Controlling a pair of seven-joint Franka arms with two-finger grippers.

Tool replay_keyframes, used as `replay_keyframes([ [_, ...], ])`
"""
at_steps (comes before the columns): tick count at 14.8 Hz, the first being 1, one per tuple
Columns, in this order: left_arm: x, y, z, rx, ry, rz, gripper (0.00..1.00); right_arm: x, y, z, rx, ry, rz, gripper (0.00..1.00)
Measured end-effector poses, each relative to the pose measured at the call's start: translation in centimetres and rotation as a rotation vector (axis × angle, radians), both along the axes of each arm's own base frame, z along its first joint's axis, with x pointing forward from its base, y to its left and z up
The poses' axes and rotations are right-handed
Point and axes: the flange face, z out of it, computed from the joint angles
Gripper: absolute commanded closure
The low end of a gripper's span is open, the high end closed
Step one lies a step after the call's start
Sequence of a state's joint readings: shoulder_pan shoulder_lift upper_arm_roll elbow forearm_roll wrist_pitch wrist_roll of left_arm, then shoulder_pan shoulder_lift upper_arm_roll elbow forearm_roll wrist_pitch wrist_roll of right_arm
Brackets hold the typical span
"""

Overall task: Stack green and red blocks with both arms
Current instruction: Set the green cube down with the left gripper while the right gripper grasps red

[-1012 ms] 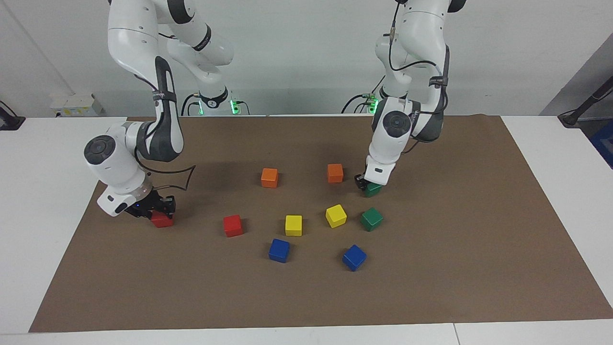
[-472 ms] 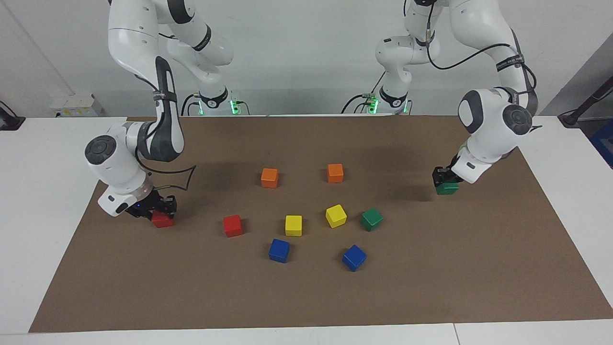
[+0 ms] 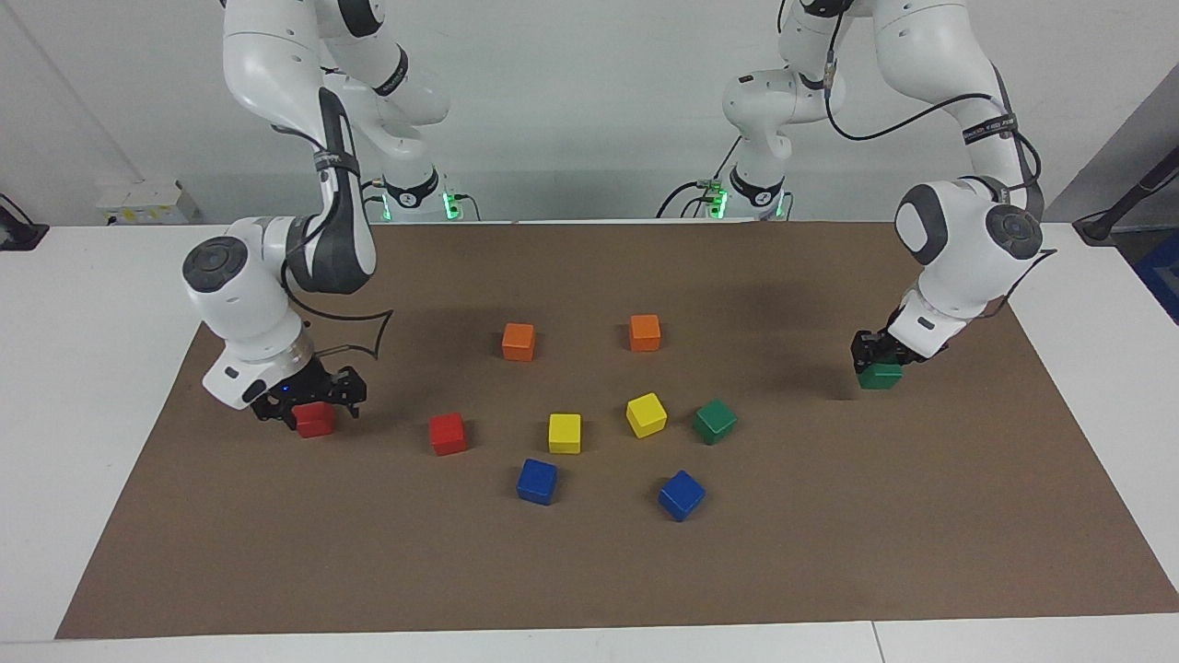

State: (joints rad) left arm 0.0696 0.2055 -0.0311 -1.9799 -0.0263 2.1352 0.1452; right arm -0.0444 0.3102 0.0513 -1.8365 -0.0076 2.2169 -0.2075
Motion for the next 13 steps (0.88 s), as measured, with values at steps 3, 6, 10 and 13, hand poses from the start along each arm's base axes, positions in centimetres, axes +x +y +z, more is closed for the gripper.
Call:
replay_keyframes([
  [3, 0.2, 0.3, -1.8, -0.001, 0.010, 0.007, 1.00, -0.2, 7.4, 0.7, -0.002, -0.001, 0.026, 0.01],
  [6, 0.2, 0.3, -2.5, 0.000, 0.006, 0.030, 1.00, -0.9, 12.7, 0.9, -0.004, -0.007, 0.019, 0.01],
  [10, -0.2, -0.4, -3.7, 0.002, 0.016, 0.094, 1.00, -0.6, 13.1, 0.3, -0.003, -0.004, -0.002, 0.01],
  [13, -0.4, -0.5, -4.0, 0.004, 0.020, 0.120, 0.81, 0.3, 13.0, -0.3, -0.003, -0.002, -0.008, 0.01],
])
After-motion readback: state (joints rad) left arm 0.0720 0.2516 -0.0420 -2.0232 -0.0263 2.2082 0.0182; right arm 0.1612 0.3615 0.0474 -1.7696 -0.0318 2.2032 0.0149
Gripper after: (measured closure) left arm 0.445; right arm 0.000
